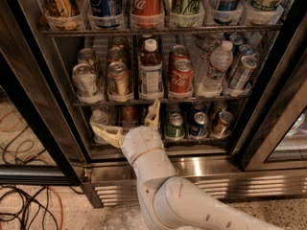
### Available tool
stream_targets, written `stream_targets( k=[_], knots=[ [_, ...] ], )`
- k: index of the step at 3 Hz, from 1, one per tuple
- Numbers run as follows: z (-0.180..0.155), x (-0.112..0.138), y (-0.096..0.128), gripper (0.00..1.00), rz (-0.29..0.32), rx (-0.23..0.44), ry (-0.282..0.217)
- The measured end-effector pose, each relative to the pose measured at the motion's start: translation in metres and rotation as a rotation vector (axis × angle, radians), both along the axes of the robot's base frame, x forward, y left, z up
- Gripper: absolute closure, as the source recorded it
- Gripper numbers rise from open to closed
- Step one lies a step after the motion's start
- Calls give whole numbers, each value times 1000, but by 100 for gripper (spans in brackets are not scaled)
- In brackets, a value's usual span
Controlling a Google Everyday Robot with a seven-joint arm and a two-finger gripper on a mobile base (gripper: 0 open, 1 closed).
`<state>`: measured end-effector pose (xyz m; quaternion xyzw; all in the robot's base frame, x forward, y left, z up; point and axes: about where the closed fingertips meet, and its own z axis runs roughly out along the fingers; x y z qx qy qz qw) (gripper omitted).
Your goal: Pick orange can from middle shelf of fridge
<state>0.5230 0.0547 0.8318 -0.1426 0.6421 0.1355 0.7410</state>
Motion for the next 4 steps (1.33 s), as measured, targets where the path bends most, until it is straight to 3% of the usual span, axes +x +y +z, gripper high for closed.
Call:
stream_targets(
  k=[1,2,4],
  knots=[
    [6,14,-10,0,-84,-61,-25],
    [14,25,-14,0,-131,-92,-53],
    [18,36,2,0,-114,-14,-70]
  ],
)
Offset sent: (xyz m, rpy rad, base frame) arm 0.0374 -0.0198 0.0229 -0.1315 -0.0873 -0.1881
